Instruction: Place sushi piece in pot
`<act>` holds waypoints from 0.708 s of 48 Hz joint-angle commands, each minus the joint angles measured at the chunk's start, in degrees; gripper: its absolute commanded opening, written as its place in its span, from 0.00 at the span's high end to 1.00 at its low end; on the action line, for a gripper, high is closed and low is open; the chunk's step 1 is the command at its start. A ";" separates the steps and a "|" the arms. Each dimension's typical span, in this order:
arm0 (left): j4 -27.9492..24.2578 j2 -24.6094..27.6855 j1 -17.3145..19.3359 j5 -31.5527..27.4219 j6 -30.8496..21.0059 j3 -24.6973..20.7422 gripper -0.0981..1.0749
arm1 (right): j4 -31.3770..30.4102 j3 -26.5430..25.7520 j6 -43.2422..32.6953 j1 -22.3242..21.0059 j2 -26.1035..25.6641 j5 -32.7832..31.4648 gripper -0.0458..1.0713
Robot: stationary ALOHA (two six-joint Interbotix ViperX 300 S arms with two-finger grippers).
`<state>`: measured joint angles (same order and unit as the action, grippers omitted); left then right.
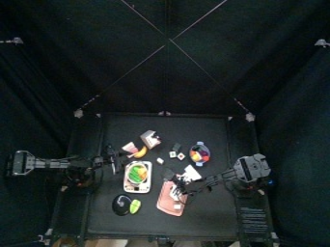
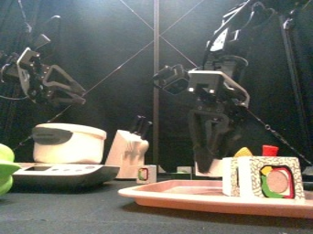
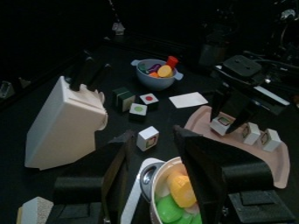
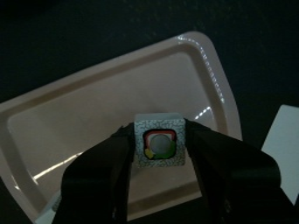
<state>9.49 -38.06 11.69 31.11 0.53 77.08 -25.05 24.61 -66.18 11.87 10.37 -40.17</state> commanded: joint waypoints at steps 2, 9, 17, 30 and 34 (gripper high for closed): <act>0.09 0.09 -0.09 0.09 0.00 -0.62 0.23 | -2.99 -3.52 0.18 -0.26 -2.72 0.26 0.40; 0.09 0.00 0.09 0.09 0.00 -0.62 0.23 | -10.02 -8.44 0.18 -0.26 -2.64 0.44 0.40; 0.09 0.00 0.26 -0.44 0.00 -0.44 0.23 | -20.65 -14.41 -0.18 -1.05 -0.88 2.29 0.40; 0.09 0.00 0.26 -0.70 0.09 -0.44 0.23 | -26.63 -23.55 0.09 -4.92 5.80 9.23 0.40; 0.09 0.00 0.26 -0.70 0.09 -0.44 0.23 | -26.19 -25.58 0.09 -5.80 8.17 11.87 0.40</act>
<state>9.49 -38.14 11.78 30.23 0.53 77.26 -51.33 2.29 -66.18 7.29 18.37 -30.85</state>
